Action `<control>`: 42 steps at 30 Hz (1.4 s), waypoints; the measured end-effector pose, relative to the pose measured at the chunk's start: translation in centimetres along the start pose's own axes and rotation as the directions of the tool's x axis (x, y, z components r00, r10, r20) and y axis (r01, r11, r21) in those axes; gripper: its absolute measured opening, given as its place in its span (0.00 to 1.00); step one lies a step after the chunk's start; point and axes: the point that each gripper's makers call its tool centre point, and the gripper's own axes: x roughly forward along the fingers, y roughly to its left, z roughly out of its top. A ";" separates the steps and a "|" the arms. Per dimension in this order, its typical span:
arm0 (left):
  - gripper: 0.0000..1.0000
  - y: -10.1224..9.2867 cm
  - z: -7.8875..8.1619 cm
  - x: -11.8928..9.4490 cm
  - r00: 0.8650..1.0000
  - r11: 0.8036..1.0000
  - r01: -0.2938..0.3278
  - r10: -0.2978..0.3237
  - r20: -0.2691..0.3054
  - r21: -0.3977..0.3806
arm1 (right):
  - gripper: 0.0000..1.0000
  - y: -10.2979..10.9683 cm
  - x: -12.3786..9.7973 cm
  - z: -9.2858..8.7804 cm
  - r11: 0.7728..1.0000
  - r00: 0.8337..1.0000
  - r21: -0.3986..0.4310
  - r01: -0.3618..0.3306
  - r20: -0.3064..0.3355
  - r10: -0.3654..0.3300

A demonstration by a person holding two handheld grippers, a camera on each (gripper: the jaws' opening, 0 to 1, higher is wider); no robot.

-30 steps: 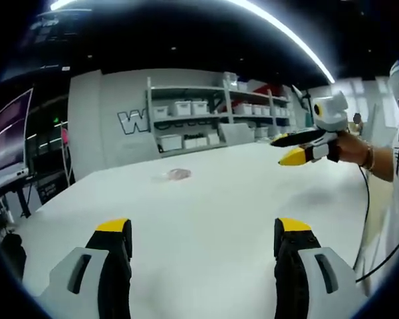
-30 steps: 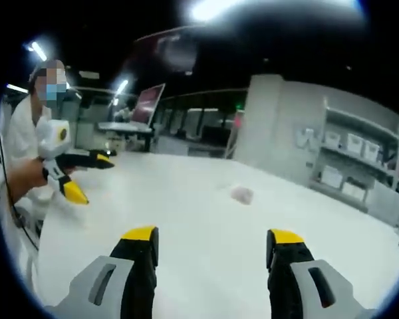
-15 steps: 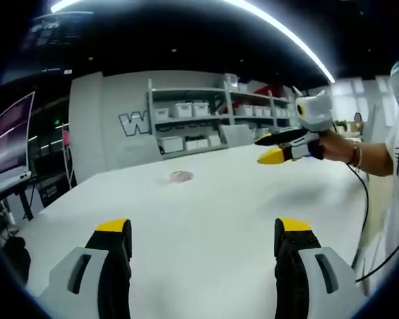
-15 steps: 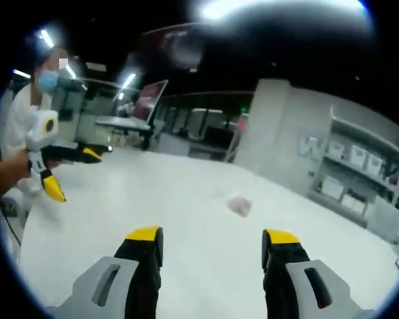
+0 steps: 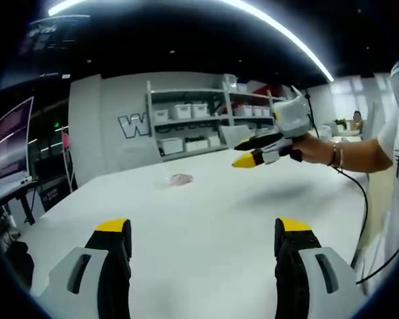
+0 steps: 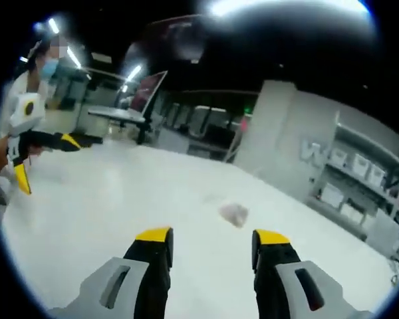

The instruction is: Open the resealable bag by pulling the two sides of the seal apart until the entire bag opening is separated and visibly accessible.

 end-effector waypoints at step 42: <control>0.89 1.8 -0.9 1.0 1.000 1.000 -0.004 0.004 -0.014 -0.021 | 0.33 -1.6 11.0 -2.0 0.965 0.996 -0.258 -0.042 -0.081 0.021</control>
